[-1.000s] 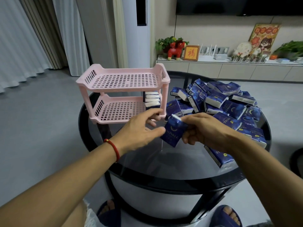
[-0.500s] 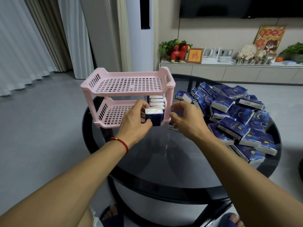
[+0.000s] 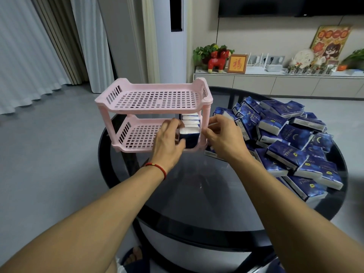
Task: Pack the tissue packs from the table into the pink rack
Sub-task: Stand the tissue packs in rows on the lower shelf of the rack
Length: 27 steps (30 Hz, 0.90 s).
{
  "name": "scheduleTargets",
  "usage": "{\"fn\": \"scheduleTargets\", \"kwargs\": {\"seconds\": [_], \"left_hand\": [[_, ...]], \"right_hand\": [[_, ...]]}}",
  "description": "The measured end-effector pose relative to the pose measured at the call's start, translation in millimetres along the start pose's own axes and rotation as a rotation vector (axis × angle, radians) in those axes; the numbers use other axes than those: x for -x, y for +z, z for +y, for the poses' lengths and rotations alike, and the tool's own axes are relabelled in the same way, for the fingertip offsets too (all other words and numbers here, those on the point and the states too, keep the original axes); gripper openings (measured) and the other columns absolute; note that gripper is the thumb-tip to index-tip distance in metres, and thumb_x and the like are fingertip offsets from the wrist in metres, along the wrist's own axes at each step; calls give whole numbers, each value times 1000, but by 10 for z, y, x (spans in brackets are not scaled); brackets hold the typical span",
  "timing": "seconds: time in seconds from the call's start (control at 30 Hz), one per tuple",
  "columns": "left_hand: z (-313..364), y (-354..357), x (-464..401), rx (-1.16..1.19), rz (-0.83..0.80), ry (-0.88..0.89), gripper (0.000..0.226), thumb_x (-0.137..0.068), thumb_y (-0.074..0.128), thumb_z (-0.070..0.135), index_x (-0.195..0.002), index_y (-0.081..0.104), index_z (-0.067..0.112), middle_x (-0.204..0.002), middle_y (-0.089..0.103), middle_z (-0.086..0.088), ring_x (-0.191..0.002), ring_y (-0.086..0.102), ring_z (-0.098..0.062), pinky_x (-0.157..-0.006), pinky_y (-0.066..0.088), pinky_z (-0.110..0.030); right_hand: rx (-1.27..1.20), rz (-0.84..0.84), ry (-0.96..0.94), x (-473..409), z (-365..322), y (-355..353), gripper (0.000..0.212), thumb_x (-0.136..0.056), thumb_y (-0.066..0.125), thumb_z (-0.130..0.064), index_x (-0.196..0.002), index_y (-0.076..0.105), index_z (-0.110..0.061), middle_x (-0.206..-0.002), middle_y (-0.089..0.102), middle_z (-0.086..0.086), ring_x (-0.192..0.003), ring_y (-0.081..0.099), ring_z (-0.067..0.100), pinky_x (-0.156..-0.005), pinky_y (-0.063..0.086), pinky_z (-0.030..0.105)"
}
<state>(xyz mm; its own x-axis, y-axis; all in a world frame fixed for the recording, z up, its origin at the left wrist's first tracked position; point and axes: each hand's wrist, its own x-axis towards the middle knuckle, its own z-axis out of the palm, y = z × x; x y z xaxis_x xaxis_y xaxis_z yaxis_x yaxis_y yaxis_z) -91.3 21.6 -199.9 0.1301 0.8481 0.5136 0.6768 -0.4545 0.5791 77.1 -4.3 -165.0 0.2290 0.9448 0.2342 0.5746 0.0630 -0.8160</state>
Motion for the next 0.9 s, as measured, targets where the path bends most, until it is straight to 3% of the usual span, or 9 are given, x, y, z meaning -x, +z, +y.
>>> {"fn": "scheduleTargets", "kwargs": {"seconds": [0.07, 0.2, 0.3, 0.37, 0.47, 0.63, 0.8, 0.83, 0.9], "left_hand": [[-26, 8, -9, 17, -5, -28, 37, -82, 73, 2, -115, 60, 12, -119, 60, -8, -108, 58, -24, -89, 41, -21], [-35, -24, -23, 101, -32, -103, 47, -81, 79, 4, -122, 59, 18, -122, 67, -1, -106, 67, -20, -95, 57, -35], [-48, -59, -33, 163, -86, -208, 56, -83, 81, 9, -134, 60, 20, -126, 71, 1, -105, 72, -17, -99, 57, -36], [-64, -60, -38, 114, -119, -208, 46, -87, 77, 12, -131, 68, 19, -119, 75, -2, -108, 71, -19, -102, 54, -35], [-29, -47, -29, 4, -157, -182, 35, -93, 69, 14, -129, 70, 17, -113, 76, -8, -108, 69, -25, -96, 50, -28], [4, -58, -58, -128, -220, -116, 37, -98, 62, 17, -135, 62, 13, -114, 72, -16, -107, 65, -36, -93, 52, -40], [-9, -115, -100, -94, -382, -170, 45, -94, 61, 7, -138, 54, 14, -110, 64, -6, -98, 62, -25, -87, 49, -30], [-56, -116, -129, -67, -414, -217, 49, -92, 60, 4, -139, 52, 15, -113, 63, -5, -100, 62, -25, -88, 51, -32], [-193, -100, -217, 78, -415, -334, 62, -90, 54, -4, -149, 44, 12, -136, 62, -11, -123, 60, -30, -104, 51, -41]], "right_hand": [[14, -10, -3, -3, -6, 3, 18, -95, 68, -24, -112, 67, -19, -104, 74, -3, -93, 70, 14, -84, 61, 42], [-25, -80, 15, -10, -10, 29, 26, -92, 70, -24, -115, 59, -19, -107, 71, -4, -100, 69, 15, -92, 59, 44], [-78, -132, 50, -11, 3, 76, 33, -89, 75, -26, -112, 51, -23, -105, 69, -9, -101, 69, 15, -93, 58, 45], [-96, -138, 62, -26, 16, 112, 35, -89, 77, -29, -110, 49, -23, -103, 69, -8, -100, 69, 16, -92, 58, 47], [-98, -114, 71, -55, 23, 157, 31, -92, 73, -28, -111, 50, -20, -103, 69, -2, -96, 69, 20, -87, 58, 49], [-89, -101, 97, -83, 17, 181, 26, -96, 68, -25, -114, 50, -20, -108, 69, 1, -98, 68, 23, -84, 60, 49], [-128, -179, 133, -107, 19, 127, 43, -83, 73, -19, -120, 50, -21, -110, 69, 0, -100, 69, 21, -90, 59, 49], [-168, -185, 149, -111, -10, 103, 46, -80, 70, -19, -123, 53, -18, -112, 69, 2, -100, 69, 23, -90, 59, 49], [-294, -135, 179, -141, -56, 51, 44, -78, 61, -22, -120, 62, -7, -109, 72, 10, -98, 71, 31, -89, 60, 51]]}}
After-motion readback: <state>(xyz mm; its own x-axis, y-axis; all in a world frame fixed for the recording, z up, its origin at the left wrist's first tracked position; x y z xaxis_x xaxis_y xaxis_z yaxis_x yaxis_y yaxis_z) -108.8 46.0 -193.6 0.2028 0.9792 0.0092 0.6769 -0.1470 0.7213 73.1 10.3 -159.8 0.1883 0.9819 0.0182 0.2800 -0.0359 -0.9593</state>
